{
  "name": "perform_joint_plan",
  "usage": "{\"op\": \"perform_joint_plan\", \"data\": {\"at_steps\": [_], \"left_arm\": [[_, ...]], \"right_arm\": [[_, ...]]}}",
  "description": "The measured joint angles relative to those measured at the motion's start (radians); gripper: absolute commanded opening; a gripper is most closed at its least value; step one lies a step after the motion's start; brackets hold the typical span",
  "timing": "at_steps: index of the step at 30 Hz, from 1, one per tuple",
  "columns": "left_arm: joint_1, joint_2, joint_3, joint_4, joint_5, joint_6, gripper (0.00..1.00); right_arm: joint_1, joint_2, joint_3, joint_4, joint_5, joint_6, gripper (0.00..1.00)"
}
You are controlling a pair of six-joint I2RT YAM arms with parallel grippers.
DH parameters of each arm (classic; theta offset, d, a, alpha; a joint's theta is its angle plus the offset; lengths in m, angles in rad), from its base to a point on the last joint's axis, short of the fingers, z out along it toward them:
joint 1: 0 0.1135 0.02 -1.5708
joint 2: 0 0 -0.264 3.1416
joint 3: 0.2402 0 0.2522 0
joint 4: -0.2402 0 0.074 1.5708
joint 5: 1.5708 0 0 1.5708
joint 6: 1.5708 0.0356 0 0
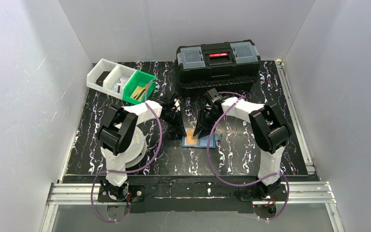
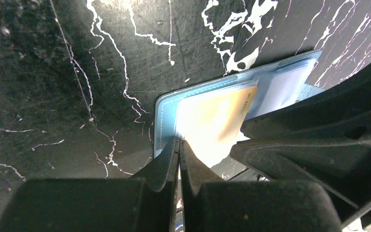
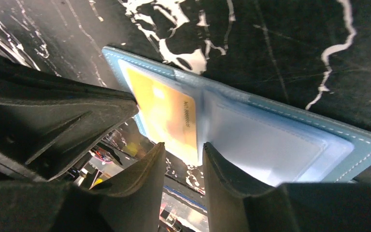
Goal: Take the credit cards out of the card holder
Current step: Remove the credit card from the card holder.
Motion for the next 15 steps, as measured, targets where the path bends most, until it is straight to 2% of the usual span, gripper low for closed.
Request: {"op": "perform_joint_plan", "data": {"at_steps": [6, 15], "left_arm": [[-0.006, 0.01, 0.0, 0.011, 0.002, -0.014, 0.0], [-0.035, 0.013, 0.018, -0.005, -0.03, -0.027, 0.0]], "right_arm": [[-0.024, 0.005, -0.035, 0.019, -0.027, -0.001, 0.43], [-0.048, 0.025, -0.086, 0.105, -0.155, 0.016, 0.43]]}}
